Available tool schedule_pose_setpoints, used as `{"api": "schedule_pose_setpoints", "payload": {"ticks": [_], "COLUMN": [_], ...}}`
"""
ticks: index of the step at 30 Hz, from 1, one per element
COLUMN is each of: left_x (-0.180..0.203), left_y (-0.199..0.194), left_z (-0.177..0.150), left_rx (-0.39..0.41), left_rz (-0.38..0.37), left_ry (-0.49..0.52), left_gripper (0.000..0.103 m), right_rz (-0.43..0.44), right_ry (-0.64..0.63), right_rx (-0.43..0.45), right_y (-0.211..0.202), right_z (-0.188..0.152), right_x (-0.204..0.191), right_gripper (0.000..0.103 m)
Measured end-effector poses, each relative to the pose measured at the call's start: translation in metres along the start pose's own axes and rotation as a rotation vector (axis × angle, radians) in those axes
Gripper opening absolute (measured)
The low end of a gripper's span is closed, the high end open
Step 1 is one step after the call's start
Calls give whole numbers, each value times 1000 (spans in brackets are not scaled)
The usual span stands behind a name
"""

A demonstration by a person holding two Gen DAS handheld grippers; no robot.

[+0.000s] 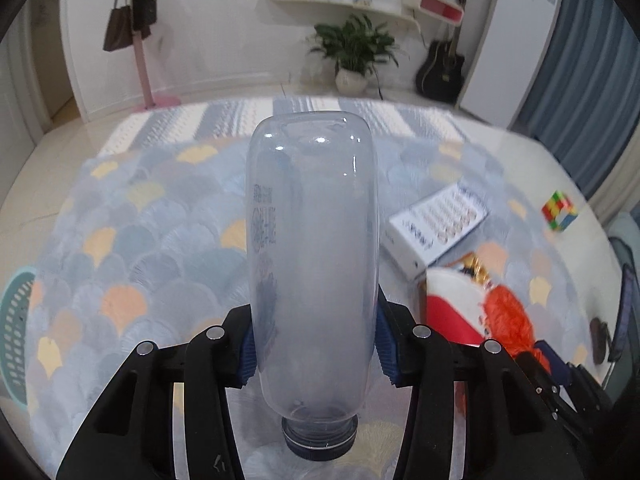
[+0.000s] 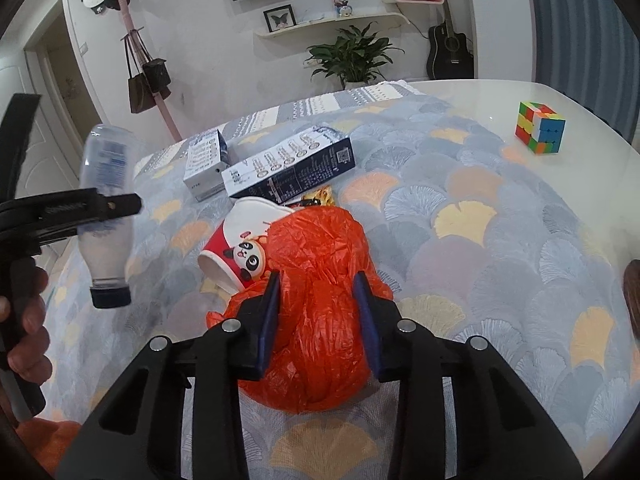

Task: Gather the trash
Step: 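Carry bottle and bag over the blue basket and open both tools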

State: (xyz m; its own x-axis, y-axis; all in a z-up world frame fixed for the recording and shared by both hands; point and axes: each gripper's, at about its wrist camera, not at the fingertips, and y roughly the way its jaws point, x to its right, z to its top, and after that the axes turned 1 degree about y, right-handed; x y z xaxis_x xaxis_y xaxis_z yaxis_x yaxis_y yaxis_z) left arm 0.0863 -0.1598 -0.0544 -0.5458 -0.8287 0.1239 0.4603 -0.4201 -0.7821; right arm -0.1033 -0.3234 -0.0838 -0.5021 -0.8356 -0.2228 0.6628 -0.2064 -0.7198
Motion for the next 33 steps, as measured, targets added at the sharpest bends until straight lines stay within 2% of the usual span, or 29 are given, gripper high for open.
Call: {"api": "schedule_pose_setpoints", "payload": {"ticks": [13,18,25,33], "left_x": [-44,-70,-116,-166], "left_y": [-57,-74,-92,-126], "left_z": [9,6,-1,-1], "left_rx": [143,180,212,280], "left_rz": [-57,-60,-40,38], "left_ry": [-89,-131,-213,-306], "left_gripper": [45,45,45,45], "right_rz": [7,30,77,215], "right_ry": [-46,-88,-148,-197], "right_rx": [122,163,212,279], "right_y": [-41,-53,-64,-73], "right_z": [24,35,45,66], "right_x": [-33,-58,-98,-154], "right_gripper": [29,29,29,29]}}
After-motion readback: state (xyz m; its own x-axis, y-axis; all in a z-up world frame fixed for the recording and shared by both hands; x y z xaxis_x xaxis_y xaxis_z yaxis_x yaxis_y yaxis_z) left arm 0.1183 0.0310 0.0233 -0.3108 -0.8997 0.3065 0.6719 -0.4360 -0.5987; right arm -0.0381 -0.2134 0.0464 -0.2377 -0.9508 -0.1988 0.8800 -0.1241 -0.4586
